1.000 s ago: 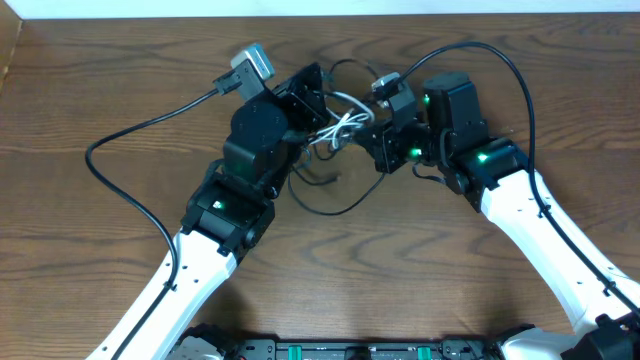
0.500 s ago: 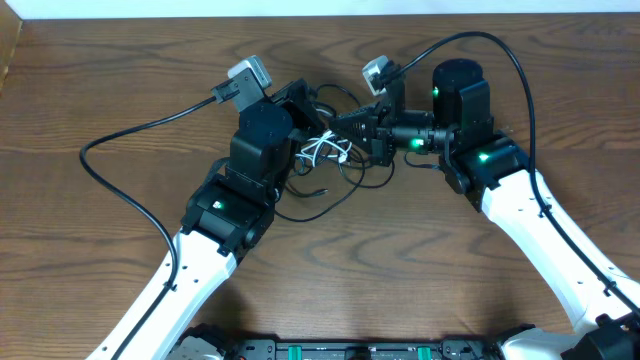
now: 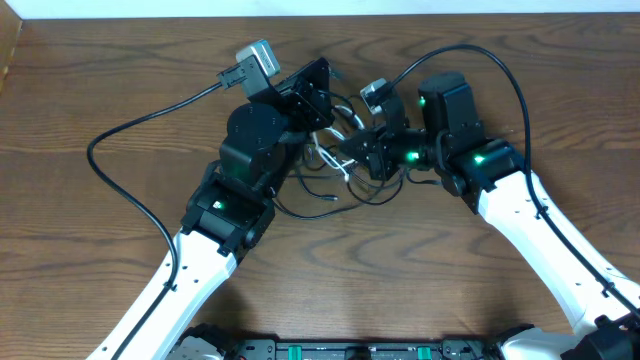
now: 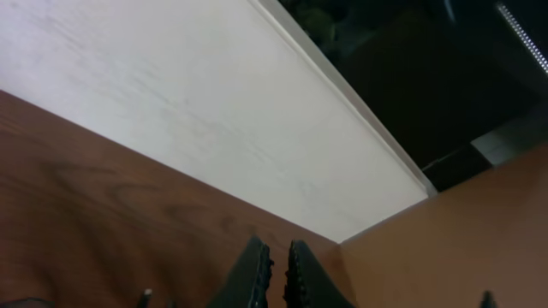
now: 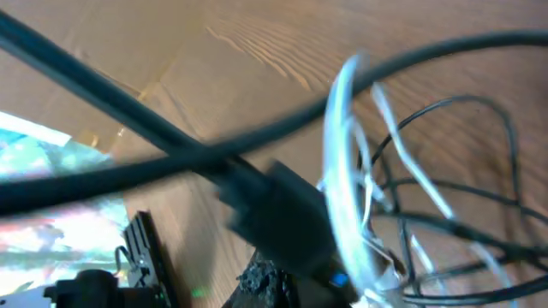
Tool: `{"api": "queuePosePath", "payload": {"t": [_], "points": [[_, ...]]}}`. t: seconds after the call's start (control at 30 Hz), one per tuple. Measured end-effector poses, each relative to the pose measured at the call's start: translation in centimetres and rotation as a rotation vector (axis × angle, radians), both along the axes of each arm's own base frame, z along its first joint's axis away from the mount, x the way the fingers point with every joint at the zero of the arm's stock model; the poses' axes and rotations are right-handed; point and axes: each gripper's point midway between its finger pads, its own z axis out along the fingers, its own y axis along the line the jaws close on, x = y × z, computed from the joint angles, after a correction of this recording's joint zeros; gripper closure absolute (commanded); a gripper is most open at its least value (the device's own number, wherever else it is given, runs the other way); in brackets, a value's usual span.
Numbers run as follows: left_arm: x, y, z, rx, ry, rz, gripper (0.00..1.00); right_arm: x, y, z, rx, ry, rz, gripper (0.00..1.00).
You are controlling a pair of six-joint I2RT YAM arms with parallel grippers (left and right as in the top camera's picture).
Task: Untangle cables
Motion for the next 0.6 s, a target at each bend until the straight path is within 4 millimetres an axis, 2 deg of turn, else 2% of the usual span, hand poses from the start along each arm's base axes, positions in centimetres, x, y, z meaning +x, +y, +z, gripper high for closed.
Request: {"api": "queuePosePath", "payload": {"t": [0.23, 0.43, 0.6], "points": [[0.3, 0.7, 0.0, 0.029, -0.014, 0.044, 0.92, 1.0, -1.7, -1.6, -0.090, 0.010, -0.082, 0.99], [0.4, 1.3, 0.2, 0.048, -0.024, 0.078, 0.92, 3.0, -4.9, -2.9, -0.173, 0.017, -0.213, 0.99], [0.0, 2.4, 1.5, 0.065, -0.065, 0.110, 0.92, 3.7, -6.3, -3.4, -0.210, 0.024, -0.267, 0.99]]}}
